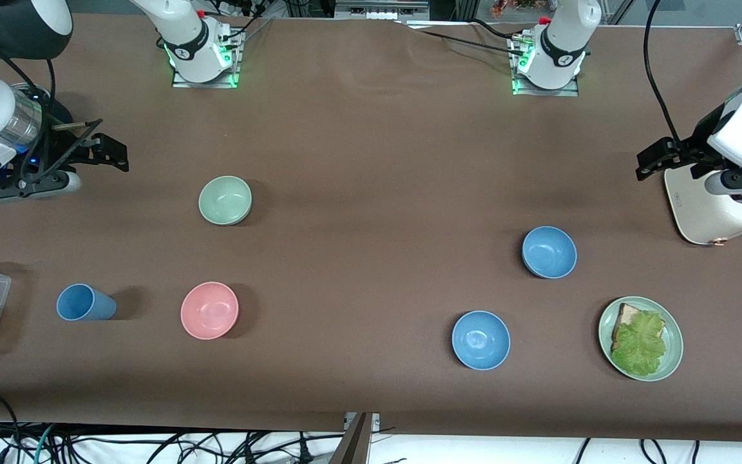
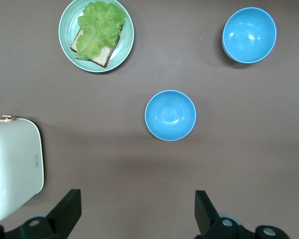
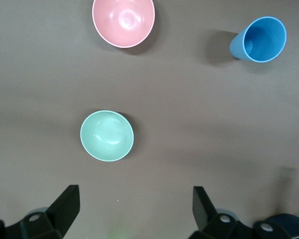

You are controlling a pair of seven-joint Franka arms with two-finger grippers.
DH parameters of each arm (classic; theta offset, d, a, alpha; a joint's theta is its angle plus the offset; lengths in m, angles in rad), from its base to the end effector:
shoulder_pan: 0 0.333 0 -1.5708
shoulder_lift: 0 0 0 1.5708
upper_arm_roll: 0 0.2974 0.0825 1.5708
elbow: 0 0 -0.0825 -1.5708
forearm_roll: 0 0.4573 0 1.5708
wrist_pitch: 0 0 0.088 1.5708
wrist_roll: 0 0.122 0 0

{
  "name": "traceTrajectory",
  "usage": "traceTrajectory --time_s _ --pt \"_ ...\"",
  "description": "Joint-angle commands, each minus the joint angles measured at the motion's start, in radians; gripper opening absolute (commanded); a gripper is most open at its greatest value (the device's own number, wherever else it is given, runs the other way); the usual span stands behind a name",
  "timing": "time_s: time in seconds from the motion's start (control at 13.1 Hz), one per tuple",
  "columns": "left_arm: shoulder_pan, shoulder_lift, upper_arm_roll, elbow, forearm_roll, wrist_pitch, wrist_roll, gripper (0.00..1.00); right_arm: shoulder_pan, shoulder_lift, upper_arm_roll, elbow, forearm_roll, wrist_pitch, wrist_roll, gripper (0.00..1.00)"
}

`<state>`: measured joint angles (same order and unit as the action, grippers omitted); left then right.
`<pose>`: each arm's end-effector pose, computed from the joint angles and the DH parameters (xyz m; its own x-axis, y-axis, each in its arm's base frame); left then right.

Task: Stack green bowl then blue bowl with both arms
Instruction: 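Move the right gripper over to the light green bowl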

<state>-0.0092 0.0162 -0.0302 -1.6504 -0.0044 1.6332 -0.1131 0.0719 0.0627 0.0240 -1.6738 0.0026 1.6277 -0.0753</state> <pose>0.6338 -0.0254 0.5425 0.9967 0.0739 -0.0337 0.0740 -0.9973 0.0011 0.6369 0.0613 0.4998 0.9796 0.1698 -0.1080 0.1694 -0.9855 -0.0122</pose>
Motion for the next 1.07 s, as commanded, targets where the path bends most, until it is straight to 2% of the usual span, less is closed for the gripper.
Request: traceTrajectory --time_s 0.0,0.3,0.76,0.99 --pt "0.002 0.005 -0.007 0.021 0.012 -0.012 0.012 1.0 -0.011 -0.006 0.014 -0.043 -0.004 0.041 -0.001 1.0" --pt "0.003 0.005 -0.007 0.02 0.012 -0.012 0.016 1.0 -0.001 -0.006 0.016 -0.154 0.0 0.145 0.0 1.0" --pt "0.001 0.007 -0.007 0.02 0.011 -0.012 0.013 1.0 0.054 0.046 0.016 -0.455 0.005 0.564 0.043 1.0" --pt "0.0 0.007 -0.01 0.02 0.011 -0.012 0.009 1.0 0.058 0.12 0.017 -0.474 0.005 0.642 0.049 1.0"
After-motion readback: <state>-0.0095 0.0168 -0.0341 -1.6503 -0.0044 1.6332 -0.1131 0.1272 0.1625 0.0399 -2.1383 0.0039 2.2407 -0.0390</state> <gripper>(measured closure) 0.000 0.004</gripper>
